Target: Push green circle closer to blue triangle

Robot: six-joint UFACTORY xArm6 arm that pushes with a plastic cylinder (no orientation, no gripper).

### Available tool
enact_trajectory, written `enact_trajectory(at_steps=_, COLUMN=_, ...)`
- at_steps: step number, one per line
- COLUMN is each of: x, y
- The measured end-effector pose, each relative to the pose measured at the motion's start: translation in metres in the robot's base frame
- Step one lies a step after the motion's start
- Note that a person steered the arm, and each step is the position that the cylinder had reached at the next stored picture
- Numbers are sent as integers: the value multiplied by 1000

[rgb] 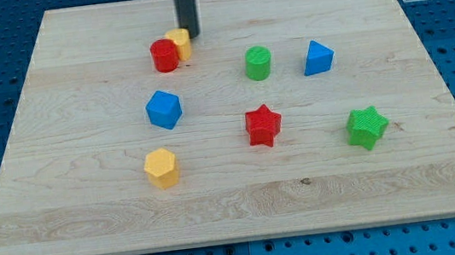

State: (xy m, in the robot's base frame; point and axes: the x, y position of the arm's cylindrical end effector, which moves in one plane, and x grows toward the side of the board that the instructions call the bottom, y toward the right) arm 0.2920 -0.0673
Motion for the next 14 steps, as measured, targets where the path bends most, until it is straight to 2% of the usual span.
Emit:
enact_trajectory(at_steps=1, x=0, y=-8)
enact_trajectory(at_steps=2, x=1, y=26)
enact_trajectory(at_steps=3, x=2, y=97)
enact_trajectory(at_steps=6, x=83, y=118)
enact_trajectory(at_steps=7, x=90, y=138)
enact_trajectory(at_steps=8, x=101, y=131)
enact_trajectory(at_steps=9, x=114, y=90)
enact_trajectory(at_steps=10, x=126, y=76)
enact_trajectory(at_steps=11, x=150, y=81)
enact_trajectory(at_steps=12, x=161, y=96)
enact_trajectory(at_steps=14, x=161, y=160)
